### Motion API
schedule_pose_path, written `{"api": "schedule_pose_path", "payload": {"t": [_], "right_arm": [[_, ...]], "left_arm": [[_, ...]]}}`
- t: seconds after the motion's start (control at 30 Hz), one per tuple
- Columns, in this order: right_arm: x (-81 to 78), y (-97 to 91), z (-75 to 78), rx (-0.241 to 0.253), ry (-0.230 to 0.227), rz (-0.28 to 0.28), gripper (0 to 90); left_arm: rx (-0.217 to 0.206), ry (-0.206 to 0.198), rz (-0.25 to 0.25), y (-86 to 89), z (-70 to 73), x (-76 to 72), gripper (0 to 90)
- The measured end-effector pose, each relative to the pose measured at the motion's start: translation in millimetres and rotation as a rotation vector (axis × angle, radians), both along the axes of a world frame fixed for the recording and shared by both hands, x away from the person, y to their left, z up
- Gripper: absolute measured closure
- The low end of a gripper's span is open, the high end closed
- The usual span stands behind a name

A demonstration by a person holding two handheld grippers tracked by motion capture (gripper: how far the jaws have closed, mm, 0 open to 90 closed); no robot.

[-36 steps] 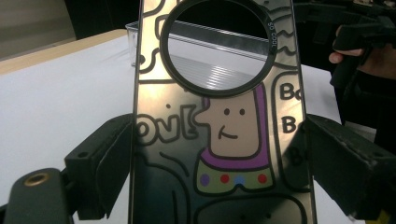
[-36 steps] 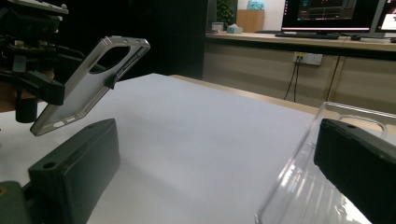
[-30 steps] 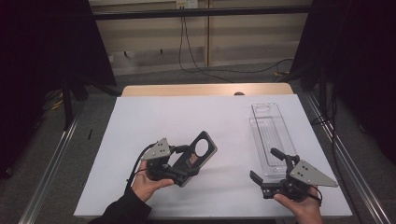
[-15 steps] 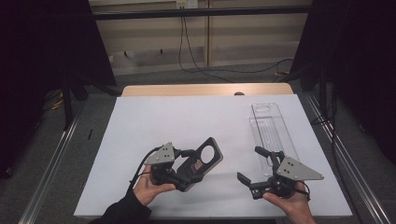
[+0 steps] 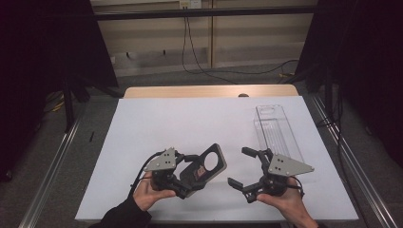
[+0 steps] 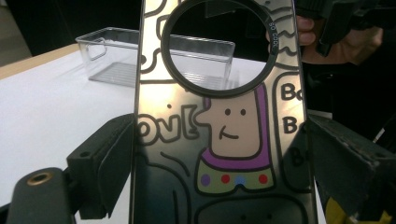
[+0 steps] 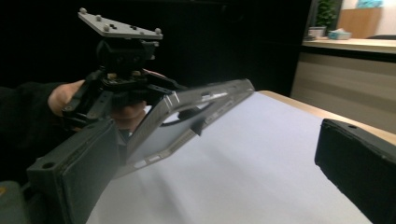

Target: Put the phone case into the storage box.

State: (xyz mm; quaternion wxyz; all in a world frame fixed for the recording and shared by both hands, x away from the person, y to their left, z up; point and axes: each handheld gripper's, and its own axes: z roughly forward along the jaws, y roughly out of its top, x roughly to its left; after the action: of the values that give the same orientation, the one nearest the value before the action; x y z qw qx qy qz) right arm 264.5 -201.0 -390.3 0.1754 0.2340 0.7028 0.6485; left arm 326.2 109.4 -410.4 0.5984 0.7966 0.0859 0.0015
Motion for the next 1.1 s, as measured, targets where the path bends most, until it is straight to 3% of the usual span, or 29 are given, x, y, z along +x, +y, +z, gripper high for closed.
{"api": "schedule_pose_path", "payload": {"t": [0.43,0.6,1.1], "right_arm": [[23.1,13.2,-0.4,0.018,0.062,0.137,0.1],[29.5,15.5,0.7,0.028,0.061,0.196,0.1],[39.5,15.4,3.1,-0.021,0.049,0.35,0.5]], "left_arm": [[-0.018,0.01,-0.036,-1.9,1.2,-0.7,12.2],[-0.018,0.009,-0.052,-3.0,1.8,-1.3,12.2],[-0.004,0.002,-0.102,-6.4,2.7,-3.5,12.2]]}}
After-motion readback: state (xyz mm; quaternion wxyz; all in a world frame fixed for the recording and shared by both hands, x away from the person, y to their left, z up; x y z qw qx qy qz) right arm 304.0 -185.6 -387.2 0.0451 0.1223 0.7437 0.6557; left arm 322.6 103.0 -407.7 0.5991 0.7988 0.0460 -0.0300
